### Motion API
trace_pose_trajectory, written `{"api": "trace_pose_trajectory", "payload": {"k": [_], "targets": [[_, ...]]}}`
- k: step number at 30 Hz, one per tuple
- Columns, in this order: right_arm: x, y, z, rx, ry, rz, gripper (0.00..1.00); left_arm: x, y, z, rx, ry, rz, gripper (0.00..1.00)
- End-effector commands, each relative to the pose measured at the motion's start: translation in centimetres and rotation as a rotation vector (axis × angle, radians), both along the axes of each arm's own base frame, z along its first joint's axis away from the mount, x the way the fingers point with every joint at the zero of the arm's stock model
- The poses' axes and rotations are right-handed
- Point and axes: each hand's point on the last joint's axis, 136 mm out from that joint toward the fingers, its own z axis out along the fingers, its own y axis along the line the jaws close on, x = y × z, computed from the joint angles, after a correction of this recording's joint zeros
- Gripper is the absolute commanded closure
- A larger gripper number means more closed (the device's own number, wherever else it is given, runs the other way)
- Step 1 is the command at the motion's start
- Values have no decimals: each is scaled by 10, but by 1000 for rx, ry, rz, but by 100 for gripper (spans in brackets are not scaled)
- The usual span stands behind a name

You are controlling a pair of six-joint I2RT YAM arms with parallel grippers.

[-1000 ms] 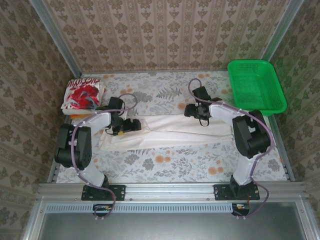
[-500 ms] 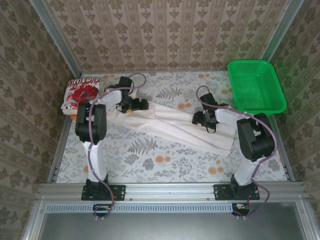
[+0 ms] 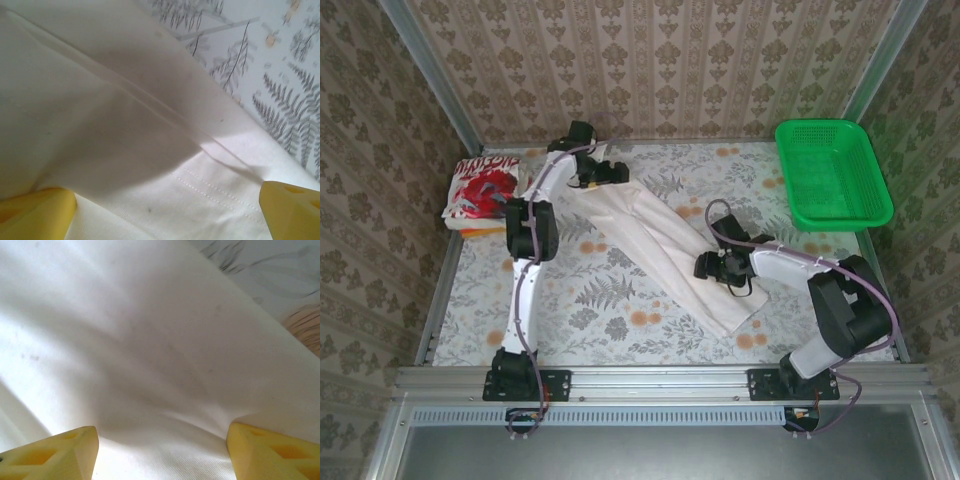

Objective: Fold and stack the t-shirts

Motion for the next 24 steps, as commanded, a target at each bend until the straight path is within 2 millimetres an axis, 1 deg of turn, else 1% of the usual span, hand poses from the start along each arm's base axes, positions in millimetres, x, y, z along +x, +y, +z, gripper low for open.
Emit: {"api": "trace_pose_trajectory", "payload": {"k": [1,4,7,9,11,13,15,17,19,20,22,24], "targets": [[-27,20,-9,35,87,26,29,4,8,-57,-9,90,32,3],[-29,46,-7,67,87,90,29,16,-8,-55,-101,72,34,4],[-29,72,-6,93,83,149,29,18,-21,-50,-126,50,20,3],[-27,85,-2,102,77,177,28,18,-26,-45,-124,37,12,3],[-21,92,8,116,43,200,28,17,-32,-39,-143,31,11,2],[-12,93,25,116,-30,224,28,18,-35,-26,-169,21,10,1],[-1,91,47,113,-113,257,28,18,-41,-1,-208,-15,-19,0],[15,85,69,104,-197,270,28,21,-43,35,-228,-83,-37,0],[34,79,87,109,-272,274,27,23,-41,75,-230,-159,-38,0],[45,75,94,109,-306,270,27,24,-39,96,-227,-201,-35,0],[69,67,105,101,-357,258,27,21,-31,132,-209,-271,-23,0],[92,65,110,87,-390,272,27,14,-20,161,-183,-322,-5,0]]}}
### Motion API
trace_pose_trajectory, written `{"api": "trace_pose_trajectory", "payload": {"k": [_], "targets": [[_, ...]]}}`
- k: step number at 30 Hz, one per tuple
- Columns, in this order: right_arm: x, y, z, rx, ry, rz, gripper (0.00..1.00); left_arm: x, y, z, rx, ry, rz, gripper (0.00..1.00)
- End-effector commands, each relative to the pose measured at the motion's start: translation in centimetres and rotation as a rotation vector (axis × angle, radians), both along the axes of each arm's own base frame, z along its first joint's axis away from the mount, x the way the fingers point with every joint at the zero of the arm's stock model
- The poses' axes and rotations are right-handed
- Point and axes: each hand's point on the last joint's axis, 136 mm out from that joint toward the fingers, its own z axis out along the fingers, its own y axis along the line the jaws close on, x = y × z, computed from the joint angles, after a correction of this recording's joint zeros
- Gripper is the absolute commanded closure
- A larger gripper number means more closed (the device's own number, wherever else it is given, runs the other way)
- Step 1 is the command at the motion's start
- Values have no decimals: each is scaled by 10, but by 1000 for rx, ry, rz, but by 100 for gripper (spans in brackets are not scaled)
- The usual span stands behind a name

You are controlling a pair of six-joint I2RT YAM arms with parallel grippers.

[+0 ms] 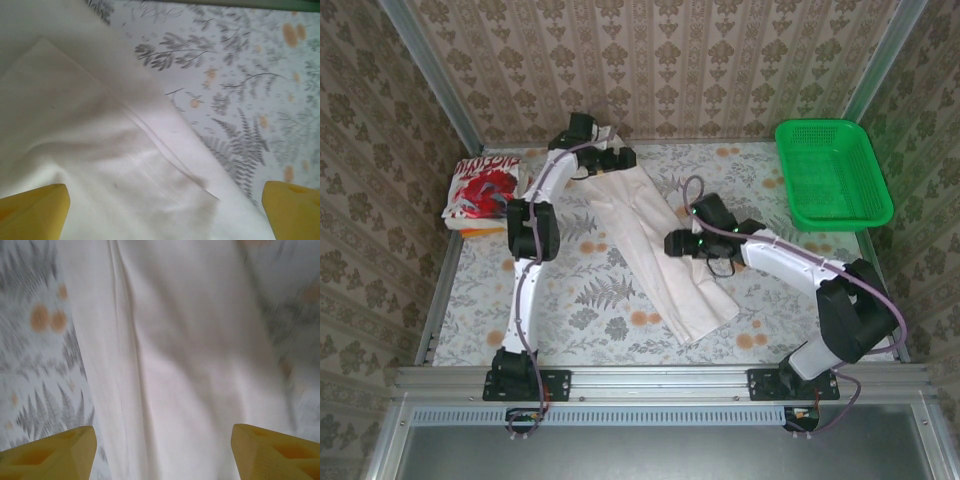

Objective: Fold and stack the t-shirts

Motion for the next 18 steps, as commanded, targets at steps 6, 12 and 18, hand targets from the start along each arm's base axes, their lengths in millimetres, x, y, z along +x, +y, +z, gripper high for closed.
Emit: {"api": "trace_pose_trajectory", "payload": {"k": [6,12,18], "targets": [[115,14,16,-75,-158,87,37,-60,40,137,46,-288,112,0],[185,45,-3,-68,-159,86,48,-158,78,113,119,-269,204,0],[217,106,-23,152,-83,124,54,-242,103,86,136,-218,292,0]]}}
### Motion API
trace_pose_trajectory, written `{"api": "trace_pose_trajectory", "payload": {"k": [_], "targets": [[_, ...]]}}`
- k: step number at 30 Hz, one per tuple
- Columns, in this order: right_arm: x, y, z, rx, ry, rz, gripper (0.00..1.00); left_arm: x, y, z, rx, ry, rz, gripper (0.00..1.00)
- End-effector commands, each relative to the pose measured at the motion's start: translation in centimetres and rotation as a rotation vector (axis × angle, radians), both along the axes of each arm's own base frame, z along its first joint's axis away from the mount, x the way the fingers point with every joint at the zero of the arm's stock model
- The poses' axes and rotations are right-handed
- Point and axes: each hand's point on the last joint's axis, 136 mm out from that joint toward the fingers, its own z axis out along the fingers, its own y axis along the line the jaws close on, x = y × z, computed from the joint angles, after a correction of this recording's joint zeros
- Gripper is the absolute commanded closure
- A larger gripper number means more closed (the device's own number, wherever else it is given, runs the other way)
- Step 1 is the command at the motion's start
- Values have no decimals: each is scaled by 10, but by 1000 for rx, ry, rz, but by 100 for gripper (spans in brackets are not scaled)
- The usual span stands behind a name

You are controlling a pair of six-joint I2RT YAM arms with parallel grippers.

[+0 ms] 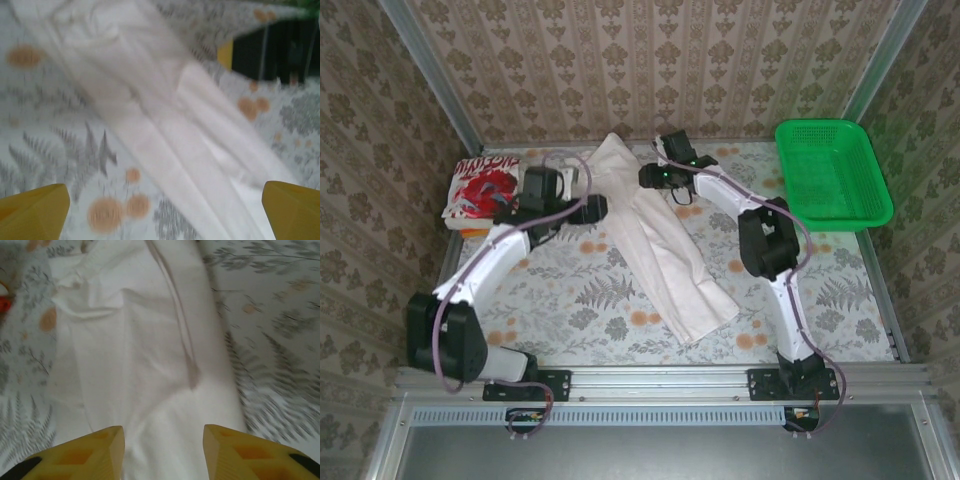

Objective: Fold and stack the t-shirts

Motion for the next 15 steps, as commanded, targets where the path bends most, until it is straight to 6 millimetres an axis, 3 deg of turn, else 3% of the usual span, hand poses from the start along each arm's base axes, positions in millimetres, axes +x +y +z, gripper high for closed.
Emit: {"api": "trace_pose_trajectory", "payload": {"k": [1,4,7,11,15], "targets": [[-2,43,-12,142,102,64,54,-23,19,2,-18,-29,112,0],[5,73,-27,246,163,84,51,-44,25,-9,-35,-12,140,0],[15,86,-47,291,202,48,46,-55,27,-16,-29,5,147,0],[30,61,-75,254,251,-126,35,-56,25,-18,-23,12,127,0],[39,10,-94,167,301,-302,33,-52,15,-16,-27,14,75,0]]}}
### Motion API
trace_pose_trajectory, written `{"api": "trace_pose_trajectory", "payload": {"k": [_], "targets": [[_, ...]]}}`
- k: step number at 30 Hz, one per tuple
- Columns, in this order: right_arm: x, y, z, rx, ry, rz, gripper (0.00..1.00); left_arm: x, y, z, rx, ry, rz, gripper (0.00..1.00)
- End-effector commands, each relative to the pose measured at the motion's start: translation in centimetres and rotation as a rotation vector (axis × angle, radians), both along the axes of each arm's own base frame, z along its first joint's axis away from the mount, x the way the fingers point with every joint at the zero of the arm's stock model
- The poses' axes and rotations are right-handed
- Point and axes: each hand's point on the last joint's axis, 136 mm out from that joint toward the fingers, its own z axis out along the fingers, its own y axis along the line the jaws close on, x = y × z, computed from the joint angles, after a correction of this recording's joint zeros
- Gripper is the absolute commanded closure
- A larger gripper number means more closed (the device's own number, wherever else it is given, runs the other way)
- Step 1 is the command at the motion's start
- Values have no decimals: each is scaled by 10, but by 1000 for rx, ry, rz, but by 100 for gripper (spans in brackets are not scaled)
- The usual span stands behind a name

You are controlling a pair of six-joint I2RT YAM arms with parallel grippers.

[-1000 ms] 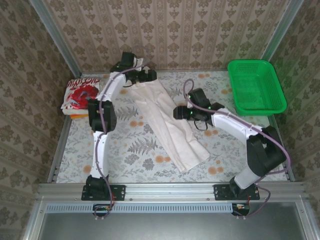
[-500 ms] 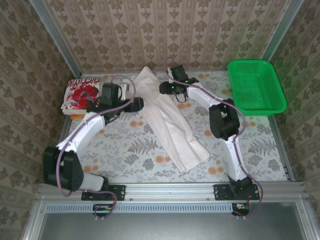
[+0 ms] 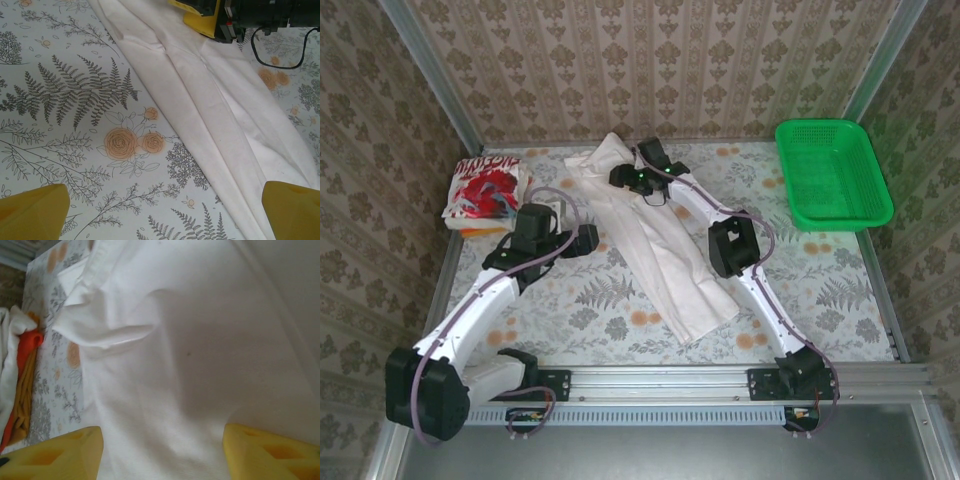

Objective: Fold and stack the t-shirts

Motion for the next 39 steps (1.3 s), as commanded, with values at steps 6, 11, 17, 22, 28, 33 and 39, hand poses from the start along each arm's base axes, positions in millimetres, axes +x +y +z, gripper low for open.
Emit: {"api": "trace_pose_trajectory", "payload": {"k": [6,11,17,22,28,33,39], "targets": [[11,-125,-49,-125,226,-317,32,7,-35,3,-27,-4,-150,0],[10,-180,-36,-172,216,-431,31,7,-75,5,15,-61,-316,0],[9,-213,-16,-145,166,-465,31,-2,-136,-3,105,-156,-579,0],[10,-201,46,-105,-10,-329,26,-9,-185,-12,69,-172,-796,0],[-45,-206,111,-207,-262,-144,18,18,-180,-17,-20,-142,-712,0],[-125,-208,140,-346,-467,104,15,-2,-172,-10,-17,-206,-846,0],[-243,-206,121,-572,-540,466,12,-14,-134,-1,-25,-203,-851,0]]}}
